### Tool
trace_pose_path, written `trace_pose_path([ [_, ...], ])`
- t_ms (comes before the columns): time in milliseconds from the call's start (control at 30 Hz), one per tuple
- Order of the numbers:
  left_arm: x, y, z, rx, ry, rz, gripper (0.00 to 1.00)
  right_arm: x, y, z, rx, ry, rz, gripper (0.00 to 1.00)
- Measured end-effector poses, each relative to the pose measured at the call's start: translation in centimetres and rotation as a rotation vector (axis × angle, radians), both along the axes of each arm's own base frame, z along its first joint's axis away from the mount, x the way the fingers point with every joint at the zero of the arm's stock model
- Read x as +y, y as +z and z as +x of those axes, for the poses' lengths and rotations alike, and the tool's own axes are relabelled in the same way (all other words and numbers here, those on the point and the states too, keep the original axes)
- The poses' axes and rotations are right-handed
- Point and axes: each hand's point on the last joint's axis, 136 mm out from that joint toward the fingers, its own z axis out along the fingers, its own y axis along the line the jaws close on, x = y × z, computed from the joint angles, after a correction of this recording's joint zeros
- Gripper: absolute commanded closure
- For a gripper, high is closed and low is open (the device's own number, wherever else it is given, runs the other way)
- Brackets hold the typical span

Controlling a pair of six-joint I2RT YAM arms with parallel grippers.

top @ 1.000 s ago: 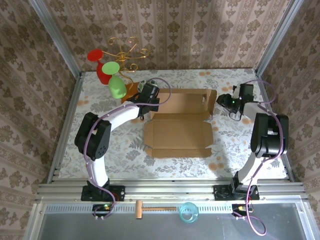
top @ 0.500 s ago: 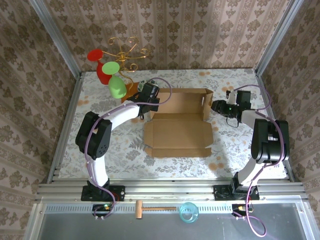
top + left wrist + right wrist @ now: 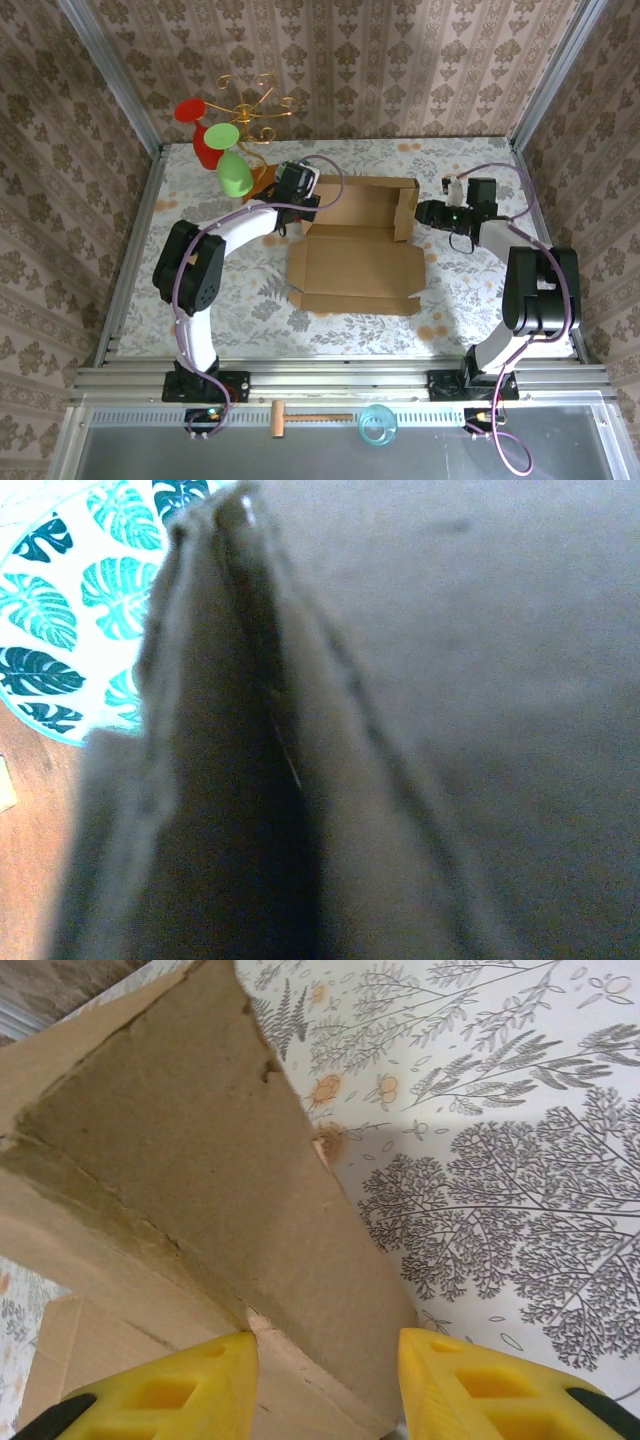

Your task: Fold the paper box

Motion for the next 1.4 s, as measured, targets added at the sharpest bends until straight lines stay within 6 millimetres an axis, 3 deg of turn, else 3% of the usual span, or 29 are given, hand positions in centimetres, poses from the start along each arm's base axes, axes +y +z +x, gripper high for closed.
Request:
trace_pose_path([
  [300, -0.3, 0.1, 0.0, -0.003, -0.019, -0.004, 1.0, 1.9, 0.3, -0.3, -0.021, 0.088, -0.044, 0.56],
  [667, -0.4, -0.3, 0.0, 0.005, -0.025, -0.005, 1.0, 2.8, 1.2, 0.3, -0.047, 0.115, -0.097, 0.5],
  [867, -0.4, -0.5, 0.0, 0.007, -0.025, -0.003, 1.0, 2.6, 0.7, 0.8, -0.031, 0.082, -0.162, 0.51],
  [1100, -0.4, -0.6, -0.1, 0.013, -0.026, -0.002, 1.0, 2.6, 0.4, 2.1, -0.019, 0.041, -0.259, 0.57],
  [1400, 0.0, -1.0, 0.0, 0.022, -0.016, 0.007, 1.0, 2.4, -0.1, 3.9, 0.001, -0.018, -0.382, 0.8],
])
